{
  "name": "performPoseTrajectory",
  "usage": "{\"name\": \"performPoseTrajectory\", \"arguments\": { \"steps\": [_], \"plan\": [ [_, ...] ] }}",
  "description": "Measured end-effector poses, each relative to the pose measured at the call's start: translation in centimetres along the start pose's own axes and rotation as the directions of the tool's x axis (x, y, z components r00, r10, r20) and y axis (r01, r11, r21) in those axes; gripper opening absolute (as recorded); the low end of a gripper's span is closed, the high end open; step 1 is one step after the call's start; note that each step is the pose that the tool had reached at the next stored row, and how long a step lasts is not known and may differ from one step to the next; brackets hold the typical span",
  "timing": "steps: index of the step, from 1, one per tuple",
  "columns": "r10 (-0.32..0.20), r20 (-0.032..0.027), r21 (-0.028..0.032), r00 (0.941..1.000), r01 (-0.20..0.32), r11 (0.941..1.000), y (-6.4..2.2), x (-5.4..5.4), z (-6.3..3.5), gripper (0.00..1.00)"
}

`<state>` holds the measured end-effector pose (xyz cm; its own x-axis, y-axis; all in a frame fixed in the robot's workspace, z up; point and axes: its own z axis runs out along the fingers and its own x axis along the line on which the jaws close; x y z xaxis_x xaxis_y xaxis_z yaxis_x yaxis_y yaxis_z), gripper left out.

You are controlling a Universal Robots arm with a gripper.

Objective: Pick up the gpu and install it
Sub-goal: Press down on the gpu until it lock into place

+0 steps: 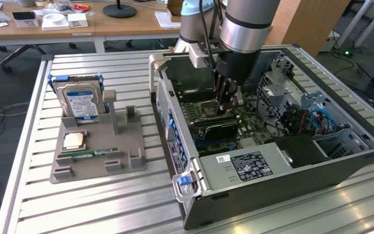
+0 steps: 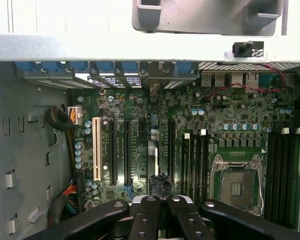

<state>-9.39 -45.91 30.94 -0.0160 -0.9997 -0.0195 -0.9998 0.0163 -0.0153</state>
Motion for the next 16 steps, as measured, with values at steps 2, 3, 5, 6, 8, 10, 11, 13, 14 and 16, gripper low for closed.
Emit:
{"name": "performPoseTrajectory", "arguments": {
  "steps": [2, 3, 5, 6, 8, 10, 11, 13, 14, 16],
  "plan": [
    [0.0, 0.0, 0.0001, 1.0, 0.0, 1.0, 0.0, 0.0, 0.15, 0.11],
    [0.0, -0.0002, 0.0, 1.0, 0.0, 1.0, 0.01, 0.0, 0.17, 0.11],
    [0.0, -0.0003, 0.0, 1.0, 0.0, 1.0, 0.0, 0.01, 0.17, 0.11],
    [0.0, -0.0003, 0.0, 1.0, 0.0, 1.0, 0.01, 0.01, 0.17, 0.11],
    [0.0, -0.0001, 0.0, 1.0, 0.0, 1.0, 0.0, 0.0, 0.18, 0.11],
    [0.0, 0.0004, 0.0003, 1.0, 0.0, 1.0, 0.0, 0.0, 0.27, 0.11],
    [0.0, 0.0002, 0.0002, 1.0, 0.0, 1.0, 0.01, 0.01, 0.33, 0.11],
    [0.0, 0.0001, 0.0001, 1.0, 0.0, 1.0, 0.01, 0.01, 0.48, 0.11],
    [0.0, 0.0, 0.0, 1.0, 0.0, 1.0, 0.01, 0.01, 0.52, 0.11],
    [0.0, -0.0001, 0.0, 1.0, 0.0, 1.0, 0.02, 0.01, 0.58, 0.11]
  ]
}}
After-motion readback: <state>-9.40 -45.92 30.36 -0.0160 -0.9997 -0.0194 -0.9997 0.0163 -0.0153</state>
